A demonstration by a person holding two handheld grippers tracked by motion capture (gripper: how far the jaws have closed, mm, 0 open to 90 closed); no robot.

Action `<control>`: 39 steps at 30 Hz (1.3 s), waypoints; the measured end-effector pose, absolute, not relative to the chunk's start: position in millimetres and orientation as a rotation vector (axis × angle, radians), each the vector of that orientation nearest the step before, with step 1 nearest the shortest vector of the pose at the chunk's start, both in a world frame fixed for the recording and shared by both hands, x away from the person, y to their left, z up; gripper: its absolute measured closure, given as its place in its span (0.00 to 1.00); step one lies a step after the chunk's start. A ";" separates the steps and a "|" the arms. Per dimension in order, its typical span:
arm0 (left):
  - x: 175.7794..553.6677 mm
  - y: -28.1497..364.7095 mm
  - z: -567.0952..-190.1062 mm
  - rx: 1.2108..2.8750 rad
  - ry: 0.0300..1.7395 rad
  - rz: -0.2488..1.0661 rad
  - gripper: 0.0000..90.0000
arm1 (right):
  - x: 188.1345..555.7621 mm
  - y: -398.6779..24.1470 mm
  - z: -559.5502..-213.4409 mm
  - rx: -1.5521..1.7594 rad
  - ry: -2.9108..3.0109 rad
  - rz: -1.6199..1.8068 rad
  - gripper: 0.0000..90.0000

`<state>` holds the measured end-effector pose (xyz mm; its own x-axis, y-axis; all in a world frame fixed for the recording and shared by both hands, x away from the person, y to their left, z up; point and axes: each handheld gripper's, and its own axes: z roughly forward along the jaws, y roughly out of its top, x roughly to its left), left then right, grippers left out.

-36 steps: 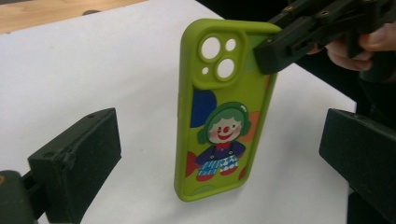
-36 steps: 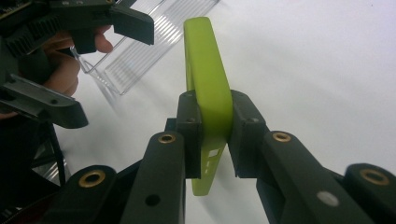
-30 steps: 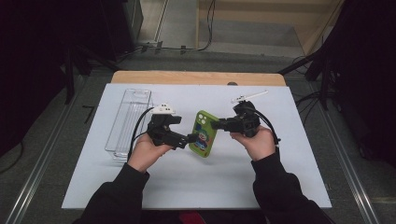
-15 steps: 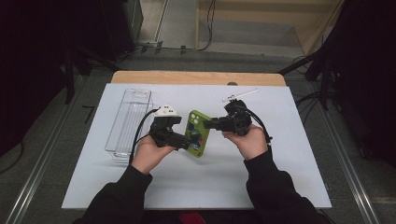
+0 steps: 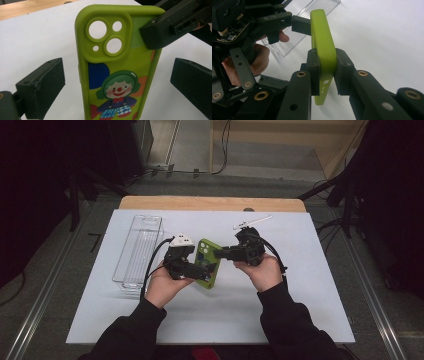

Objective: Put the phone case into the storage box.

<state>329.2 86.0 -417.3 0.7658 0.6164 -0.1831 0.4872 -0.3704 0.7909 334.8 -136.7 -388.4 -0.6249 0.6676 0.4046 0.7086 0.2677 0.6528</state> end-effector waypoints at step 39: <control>324.3 74.7 -427.7 2.021 0.868 0.274 0.18 | 333.4 -126.9 -391.8 -1.317 -2.409 -1.330 0.83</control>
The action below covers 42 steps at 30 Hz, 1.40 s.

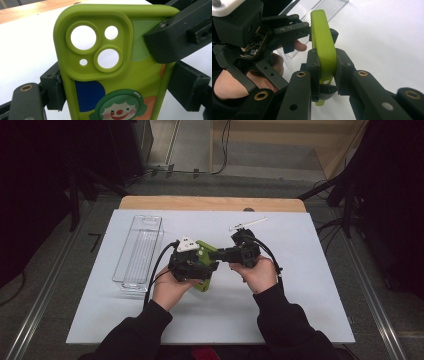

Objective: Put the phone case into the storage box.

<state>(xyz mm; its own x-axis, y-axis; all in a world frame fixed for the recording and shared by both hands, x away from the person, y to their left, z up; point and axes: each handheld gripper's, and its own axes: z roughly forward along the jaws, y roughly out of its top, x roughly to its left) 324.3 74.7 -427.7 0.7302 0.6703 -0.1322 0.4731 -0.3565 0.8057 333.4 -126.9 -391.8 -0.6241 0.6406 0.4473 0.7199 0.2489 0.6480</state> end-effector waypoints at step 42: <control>331.5 82.1 -424.9 2.034 0.942 0.121 0.19 | 331.3 -156.6 -374.9 -1.301 -2.441 -1.426 0.49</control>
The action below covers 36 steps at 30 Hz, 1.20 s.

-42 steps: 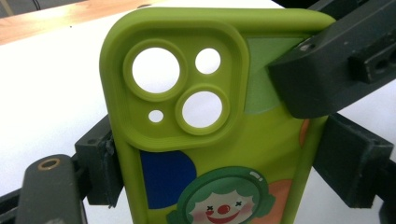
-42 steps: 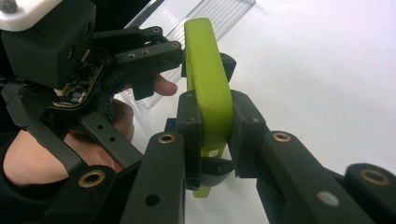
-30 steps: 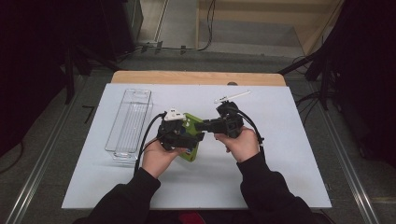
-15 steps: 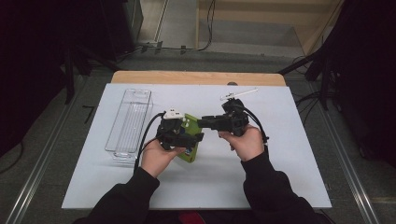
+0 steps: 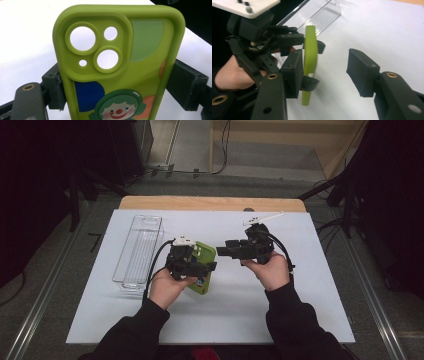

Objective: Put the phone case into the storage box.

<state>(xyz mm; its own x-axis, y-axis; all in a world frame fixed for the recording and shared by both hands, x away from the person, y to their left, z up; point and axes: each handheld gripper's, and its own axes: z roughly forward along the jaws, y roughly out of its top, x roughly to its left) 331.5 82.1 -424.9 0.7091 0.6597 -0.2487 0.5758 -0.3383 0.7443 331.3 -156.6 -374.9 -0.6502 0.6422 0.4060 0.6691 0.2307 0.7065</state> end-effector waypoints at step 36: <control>335.7 90.7 -416.3 2.048 0.932 0.027 0.19 | 326.5 -180.4 -415.6 -1.177 -2.603 -1.392 0.28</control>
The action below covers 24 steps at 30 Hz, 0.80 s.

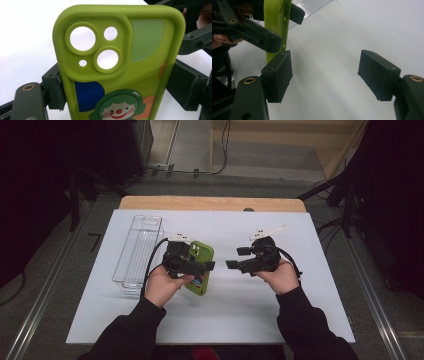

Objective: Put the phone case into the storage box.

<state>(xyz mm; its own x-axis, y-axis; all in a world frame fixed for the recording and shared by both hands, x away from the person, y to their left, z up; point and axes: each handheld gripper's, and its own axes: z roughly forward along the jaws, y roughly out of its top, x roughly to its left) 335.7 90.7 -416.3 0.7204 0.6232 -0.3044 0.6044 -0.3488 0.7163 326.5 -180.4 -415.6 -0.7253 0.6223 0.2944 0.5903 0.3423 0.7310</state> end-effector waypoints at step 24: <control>338.2 93.3 -414.3 2.051 0.934 -0.012 0.19 | 293.9 -208.0 -431.5 1.099 2.559 1.351 0.28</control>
<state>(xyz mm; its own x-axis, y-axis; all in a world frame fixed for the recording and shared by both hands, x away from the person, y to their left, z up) 338.2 93.3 -414.3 0.7201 0.6106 -0.3296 0.6191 -0.3508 0.7026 293.9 -208.0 -431.5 -0.7468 0.6071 0.2714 0.5665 0.3670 0.7378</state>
